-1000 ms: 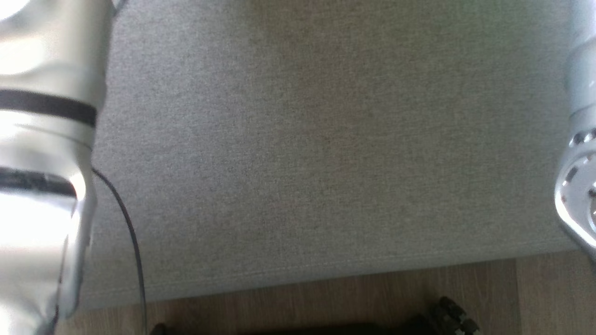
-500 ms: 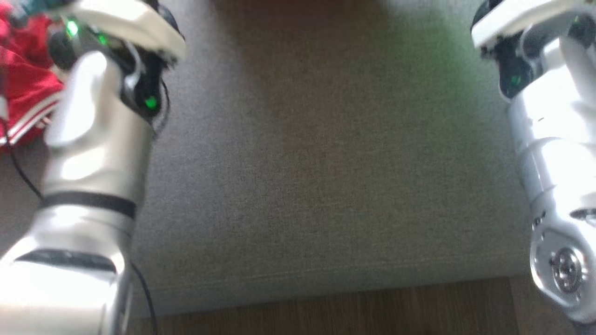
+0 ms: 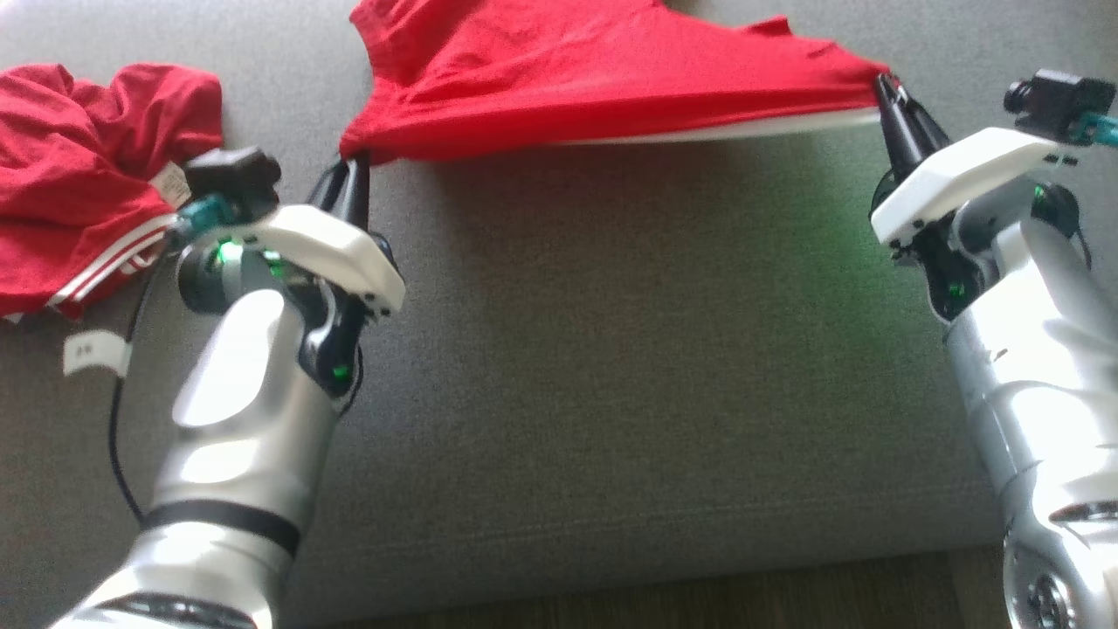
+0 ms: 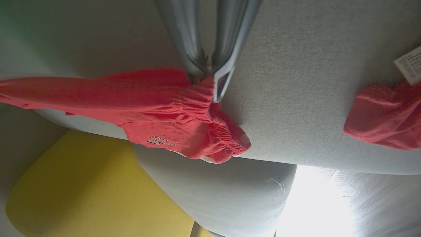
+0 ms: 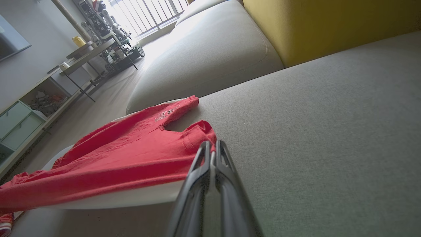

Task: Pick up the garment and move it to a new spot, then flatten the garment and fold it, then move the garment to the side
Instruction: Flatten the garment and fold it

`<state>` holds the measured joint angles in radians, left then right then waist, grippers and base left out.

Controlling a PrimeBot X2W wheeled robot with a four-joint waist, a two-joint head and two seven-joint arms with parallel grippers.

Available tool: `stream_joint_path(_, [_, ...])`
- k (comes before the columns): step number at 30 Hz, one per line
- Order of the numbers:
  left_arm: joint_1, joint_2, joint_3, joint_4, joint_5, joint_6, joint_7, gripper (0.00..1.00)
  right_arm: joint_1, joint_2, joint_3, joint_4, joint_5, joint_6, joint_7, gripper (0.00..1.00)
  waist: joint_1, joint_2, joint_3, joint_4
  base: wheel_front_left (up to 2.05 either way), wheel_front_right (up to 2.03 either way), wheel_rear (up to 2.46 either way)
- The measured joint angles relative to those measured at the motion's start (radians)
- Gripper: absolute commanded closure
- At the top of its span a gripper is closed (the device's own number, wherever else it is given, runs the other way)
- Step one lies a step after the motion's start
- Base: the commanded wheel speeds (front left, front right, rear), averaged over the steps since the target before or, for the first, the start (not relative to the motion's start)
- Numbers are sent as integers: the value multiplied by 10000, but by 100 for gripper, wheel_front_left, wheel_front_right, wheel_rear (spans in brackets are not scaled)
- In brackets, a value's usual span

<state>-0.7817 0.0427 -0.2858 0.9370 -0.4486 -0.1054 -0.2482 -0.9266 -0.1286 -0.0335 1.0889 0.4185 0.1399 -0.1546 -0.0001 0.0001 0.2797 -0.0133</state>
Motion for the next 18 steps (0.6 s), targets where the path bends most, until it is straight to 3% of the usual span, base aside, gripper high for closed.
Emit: stream_joint_path(18, [3394, -366, 871, -1804, -29, 282, 2, 100, 2767, -297, 959, -1325, 865, 8, 577, 100, 0, 0, -1455, 44, 0, 0, 0])
